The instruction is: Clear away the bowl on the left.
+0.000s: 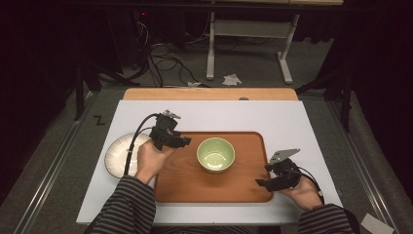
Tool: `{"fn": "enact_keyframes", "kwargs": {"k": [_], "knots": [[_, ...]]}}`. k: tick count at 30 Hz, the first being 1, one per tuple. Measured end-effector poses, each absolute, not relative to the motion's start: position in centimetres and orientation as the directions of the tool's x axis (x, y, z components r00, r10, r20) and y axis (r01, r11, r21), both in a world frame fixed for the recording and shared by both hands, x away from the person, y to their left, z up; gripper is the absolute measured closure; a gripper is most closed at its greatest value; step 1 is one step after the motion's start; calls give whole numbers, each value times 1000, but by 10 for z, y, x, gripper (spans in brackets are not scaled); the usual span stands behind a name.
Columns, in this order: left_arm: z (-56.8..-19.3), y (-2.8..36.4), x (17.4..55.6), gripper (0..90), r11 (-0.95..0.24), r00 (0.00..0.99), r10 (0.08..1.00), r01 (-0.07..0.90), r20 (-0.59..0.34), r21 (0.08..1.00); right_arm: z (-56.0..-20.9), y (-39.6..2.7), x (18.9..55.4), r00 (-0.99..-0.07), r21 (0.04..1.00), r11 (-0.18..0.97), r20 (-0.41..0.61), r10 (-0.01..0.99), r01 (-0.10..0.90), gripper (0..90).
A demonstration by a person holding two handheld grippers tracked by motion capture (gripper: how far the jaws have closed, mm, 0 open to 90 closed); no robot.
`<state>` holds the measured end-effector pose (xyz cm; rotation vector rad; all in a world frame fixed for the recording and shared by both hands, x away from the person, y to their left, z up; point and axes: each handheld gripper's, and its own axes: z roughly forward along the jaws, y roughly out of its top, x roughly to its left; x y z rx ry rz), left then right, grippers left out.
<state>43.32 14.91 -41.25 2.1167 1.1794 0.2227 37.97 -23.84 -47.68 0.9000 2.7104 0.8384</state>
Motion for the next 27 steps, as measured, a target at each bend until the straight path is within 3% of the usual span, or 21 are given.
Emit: {"fn": "enact_keyframes", "kwargs": {"k": [27], "knots": [[-417,210,397,505,-229,484,848,703,-216,673,-478,-237,380,-805,551,666,19,594,504,350]]}}
